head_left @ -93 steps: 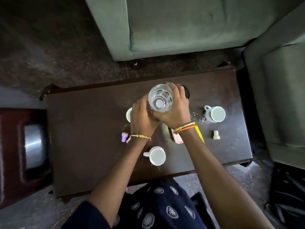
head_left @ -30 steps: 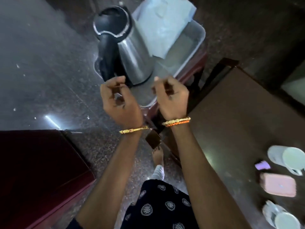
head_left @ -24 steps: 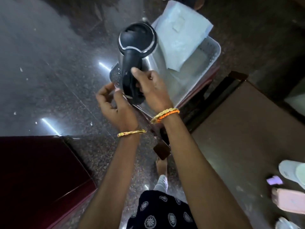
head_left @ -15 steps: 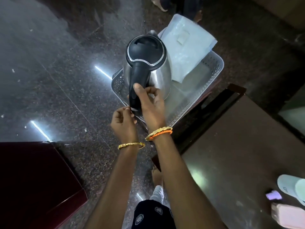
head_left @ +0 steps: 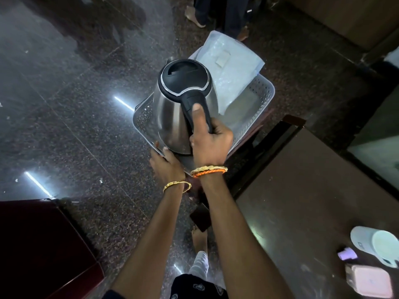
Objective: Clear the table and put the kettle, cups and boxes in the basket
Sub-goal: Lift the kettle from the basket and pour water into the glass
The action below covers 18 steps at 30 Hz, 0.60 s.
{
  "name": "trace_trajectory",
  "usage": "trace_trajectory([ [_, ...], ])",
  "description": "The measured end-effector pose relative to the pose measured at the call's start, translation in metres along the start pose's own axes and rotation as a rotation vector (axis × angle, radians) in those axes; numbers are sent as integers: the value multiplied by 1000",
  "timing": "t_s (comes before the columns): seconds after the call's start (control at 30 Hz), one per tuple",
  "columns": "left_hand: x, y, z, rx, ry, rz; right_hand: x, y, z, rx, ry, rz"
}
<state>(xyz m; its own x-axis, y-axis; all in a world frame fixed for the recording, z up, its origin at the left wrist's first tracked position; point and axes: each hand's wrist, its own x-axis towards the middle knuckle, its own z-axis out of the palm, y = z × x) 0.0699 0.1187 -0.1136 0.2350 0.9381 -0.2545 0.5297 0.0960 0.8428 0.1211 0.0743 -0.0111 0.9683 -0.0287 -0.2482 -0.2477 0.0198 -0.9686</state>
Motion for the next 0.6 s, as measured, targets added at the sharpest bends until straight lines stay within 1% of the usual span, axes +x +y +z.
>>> trace_trajectory([
  [0.1,-4,1,7,-92,96,23,4,-11,-21,94,-112,-11],
  [0.2,-3,-5,7,-183,76,-8,1,-29,-46,125,-200,-72],
  [0.3,-9,3,3,-178,99,-4,-1,-52,-83,206,-228,-117],
  [0.4,-22,16,-6,-114,204,42,-6,-70,-127,267,-262,-117],
  [0.47,-42,23,-12,-54,264,162,-12,-77,-159,245,-240,-86],
  [0.53,-70,27,-14,-48,270,366,-20,-80,-190,239,-210,-41],
  [0.6,-105,31,-8,-99,186,534,-30,-80,-224,237,-176,1],
])
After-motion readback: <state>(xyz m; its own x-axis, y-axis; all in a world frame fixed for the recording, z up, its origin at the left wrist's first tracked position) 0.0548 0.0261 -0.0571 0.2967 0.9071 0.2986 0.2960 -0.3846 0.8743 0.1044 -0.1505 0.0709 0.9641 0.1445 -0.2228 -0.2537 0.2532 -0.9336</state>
